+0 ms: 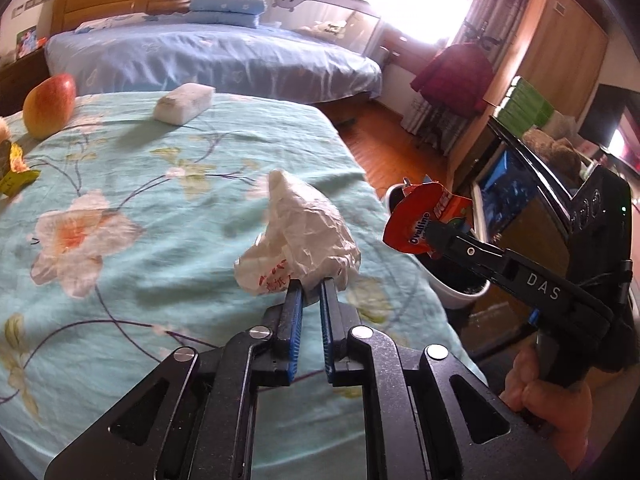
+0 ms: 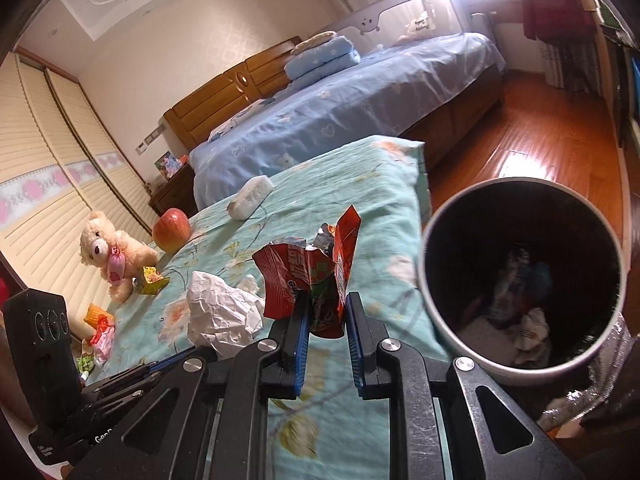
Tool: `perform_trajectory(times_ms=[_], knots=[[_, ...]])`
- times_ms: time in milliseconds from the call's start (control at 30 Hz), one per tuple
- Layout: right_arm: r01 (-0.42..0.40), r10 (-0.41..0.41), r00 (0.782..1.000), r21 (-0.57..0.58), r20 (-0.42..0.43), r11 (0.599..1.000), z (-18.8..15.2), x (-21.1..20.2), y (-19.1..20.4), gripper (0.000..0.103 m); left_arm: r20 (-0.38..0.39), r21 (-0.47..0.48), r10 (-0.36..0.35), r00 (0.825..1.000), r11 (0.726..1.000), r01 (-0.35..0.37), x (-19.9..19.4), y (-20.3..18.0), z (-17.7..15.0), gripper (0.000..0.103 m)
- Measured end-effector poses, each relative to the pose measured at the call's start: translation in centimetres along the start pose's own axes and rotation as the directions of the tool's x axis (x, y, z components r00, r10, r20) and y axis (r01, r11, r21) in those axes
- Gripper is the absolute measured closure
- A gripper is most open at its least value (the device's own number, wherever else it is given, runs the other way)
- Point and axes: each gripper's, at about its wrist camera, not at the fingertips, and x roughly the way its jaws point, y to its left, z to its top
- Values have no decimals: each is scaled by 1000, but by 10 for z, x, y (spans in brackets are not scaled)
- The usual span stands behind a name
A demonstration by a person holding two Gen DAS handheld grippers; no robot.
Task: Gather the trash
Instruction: 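Carry the tissue and red wrapper over the bin with both grippers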
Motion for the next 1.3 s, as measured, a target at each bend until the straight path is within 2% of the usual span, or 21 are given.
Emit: perform_trajectory(times_ms=[367, 1300], knots=[[22, -23, 999, 37, 23, 999, -6, -19, -23, 86, 1, 70, -29, 1000, 997, 28, 3, -32, -4, 99], [123, -131, 989, 98, 70, 987, 4, -42, -72, 86, -15, 195, -77, 997, 978, 79, 31, -101, 18, 99]])
